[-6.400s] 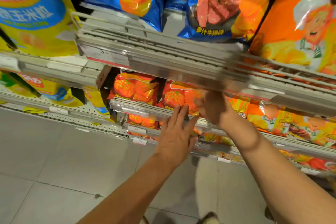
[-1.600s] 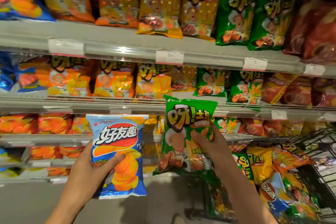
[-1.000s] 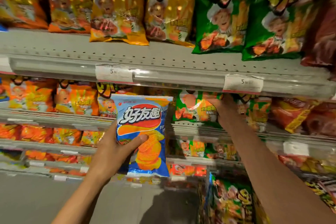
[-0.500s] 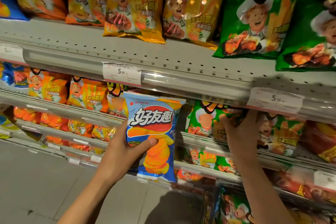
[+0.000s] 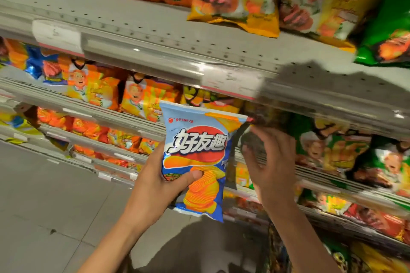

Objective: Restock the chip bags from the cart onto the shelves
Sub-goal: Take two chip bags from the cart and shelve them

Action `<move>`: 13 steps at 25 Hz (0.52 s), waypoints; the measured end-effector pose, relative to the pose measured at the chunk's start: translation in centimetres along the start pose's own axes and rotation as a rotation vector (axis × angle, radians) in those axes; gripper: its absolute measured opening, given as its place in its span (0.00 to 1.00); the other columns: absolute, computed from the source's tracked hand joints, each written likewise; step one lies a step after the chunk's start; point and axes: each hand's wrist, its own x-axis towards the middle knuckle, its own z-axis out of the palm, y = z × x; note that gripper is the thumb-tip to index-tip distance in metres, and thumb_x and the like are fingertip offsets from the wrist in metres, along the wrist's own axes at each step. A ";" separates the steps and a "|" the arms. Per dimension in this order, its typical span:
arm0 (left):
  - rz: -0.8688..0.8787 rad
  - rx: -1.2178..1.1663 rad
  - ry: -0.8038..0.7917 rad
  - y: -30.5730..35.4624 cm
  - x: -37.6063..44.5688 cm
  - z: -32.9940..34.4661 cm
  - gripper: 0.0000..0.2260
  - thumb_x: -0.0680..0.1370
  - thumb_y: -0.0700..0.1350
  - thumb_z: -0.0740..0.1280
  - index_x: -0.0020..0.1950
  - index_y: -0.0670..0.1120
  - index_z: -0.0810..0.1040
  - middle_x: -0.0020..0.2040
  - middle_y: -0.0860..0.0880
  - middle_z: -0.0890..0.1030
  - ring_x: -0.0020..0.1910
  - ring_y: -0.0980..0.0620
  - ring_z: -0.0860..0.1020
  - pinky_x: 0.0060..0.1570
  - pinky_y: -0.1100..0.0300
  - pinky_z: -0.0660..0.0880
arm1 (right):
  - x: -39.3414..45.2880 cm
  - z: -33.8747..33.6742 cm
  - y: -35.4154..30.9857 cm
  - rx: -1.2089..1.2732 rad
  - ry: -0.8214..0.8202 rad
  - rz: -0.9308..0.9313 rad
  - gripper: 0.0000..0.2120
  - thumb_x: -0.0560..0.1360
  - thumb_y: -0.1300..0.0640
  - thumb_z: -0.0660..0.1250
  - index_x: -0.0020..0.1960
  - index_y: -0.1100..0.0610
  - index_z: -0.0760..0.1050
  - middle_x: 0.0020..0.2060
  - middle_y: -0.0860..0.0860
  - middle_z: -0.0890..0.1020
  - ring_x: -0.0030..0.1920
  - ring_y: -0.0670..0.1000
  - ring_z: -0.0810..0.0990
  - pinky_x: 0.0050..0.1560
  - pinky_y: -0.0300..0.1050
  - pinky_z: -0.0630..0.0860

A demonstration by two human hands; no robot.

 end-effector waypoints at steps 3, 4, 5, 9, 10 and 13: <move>0.050 -0.007 0.033 -1.7 1.1 -7.4 0.27 0.70 0.51 0.80 0.66 0.61 0.75 0.58 0.56 0.84 0.55 0.55 0.84 0.52 0.51 0.81 | 1.0 6.1 -6.2 0.073 -0.096 -0.036 0.16 0.76 0.55 0.68 0.62 0.60 0.78 0.57 0.55 0.80 0.58 0.55 0.74 0.62 0.46 0.69; 0.066 -0.003 0.058 -2.6 1.6 -10.5 0.27 0.70 0.51 0.80 0.66 0.59 0.75 0.58 0.56 0.84 0.55 0.55 0.84 0.51 0.54 0.81 | 1.3 8.5 -8.4 0.092 -0.120 -0.036 0.16 0.76 0.55 0.68 0.61 0.59 0.78 0.57 0.55 0.80 0.59 0.56 0.75 0.62 0.47 0.70; 0.083 -0.008 0.074 -3.4 2.3 -13.8 0.27 0.70 0.51 0.80 0.66 0.58 0.76 0.57 0.55 0.85 0.54 0.55 0.84 0.50 0.55 0.81 | 1.4 11.1 -10.7 0.100 -0.139 -0.032 0.15 0.76 0.55 0.68 0.61 0.59 0.78 0.58 0.54 0.80 0.59 0.56 0.76 0.63 0.48 0.70; 0.166 0.081 0.185 -6.6 5.6 -28.7 0.25 0.69 0.46 0.78 0.62 0.66 0.77 0.57 0.57 0.84 0.56 0.57 0.82 0.53 0.62 0.78 | 3.0 21.4 -20.9 0.152 -0.312 -0.035 0.17 0.78 0.53 0.68 0.66 0.53 0.75 0.62 0.50 0.78 0.64 0.54 0.75 0.66 0.50 0.69; 0.164 0.083 0.211 -6.9 6.7 -31.8 0.25 0.69 0.48 0.78 0.61 0.67 0.76 0.57 0.57 0.84 0.56 0.59 0.82 0.54 0.63 0.77 | 3.8 23.3 -23.2 0.128 -0.365 -0.043 0.18 0.78 0.52 0.69 0.67 0.52 0.75 0.63 0.49 0.78 0.65 0.54 0.74 0.67 0.50 0.69; 0.156 0.034 0.234 -7.1 11.1 -39.7 0.22 0.69 0.54 0.78 0.60 0.66 0.76 0.55 0.59 0.85 0.54 0.59 0.83 0.53 0.58 0.79 | 6.3 28.4 -28.9 0.013 -0.466 -0.075 0.20 0.77 0.53 0.71 0.68 0.52 0.74 0.65 0.51 0.77 0.67 0.54 0.73 0.69 0.48 0.65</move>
